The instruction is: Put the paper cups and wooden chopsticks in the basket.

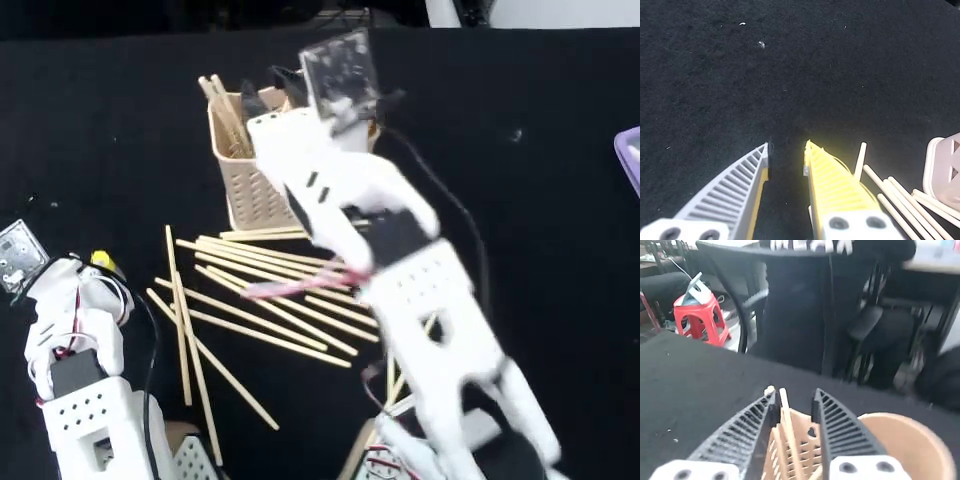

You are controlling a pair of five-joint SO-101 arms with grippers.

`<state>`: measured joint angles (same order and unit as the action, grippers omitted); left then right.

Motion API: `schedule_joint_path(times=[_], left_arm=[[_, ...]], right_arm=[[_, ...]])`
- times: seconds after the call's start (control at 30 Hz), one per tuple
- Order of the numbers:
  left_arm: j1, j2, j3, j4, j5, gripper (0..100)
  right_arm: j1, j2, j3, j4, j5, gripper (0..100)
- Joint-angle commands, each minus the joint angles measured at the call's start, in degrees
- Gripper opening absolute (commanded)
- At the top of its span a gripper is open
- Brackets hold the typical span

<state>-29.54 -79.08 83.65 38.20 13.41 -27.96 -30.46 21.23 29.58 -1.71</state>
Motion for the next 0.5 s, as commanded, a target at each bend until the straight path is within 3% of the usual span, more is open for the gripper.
schedule_joint_path(times=[0.0,0.13,0.3,0.47], left_arm=[[-0.75,-0.88,-0.75,0.26,-0.09,13],[-0.75,-0.88,-0.75,0.26,-0.09,13],[-0.75,-0.88,-0.84,0.26,-0.09,13],[-0.48,-0.88,-0.84,0.26,-0.09,13]], right_arm=[[-0.44,-15.87,-0.92,8.88,11.08,5.3],[0.88,-27.12,-0.4,25.05,19.52,5.8],[8.18,-34.07,7.78,45.36,19.78,14.4],[14.68,-31.78,26.95,47.12,26.64,15.3]])
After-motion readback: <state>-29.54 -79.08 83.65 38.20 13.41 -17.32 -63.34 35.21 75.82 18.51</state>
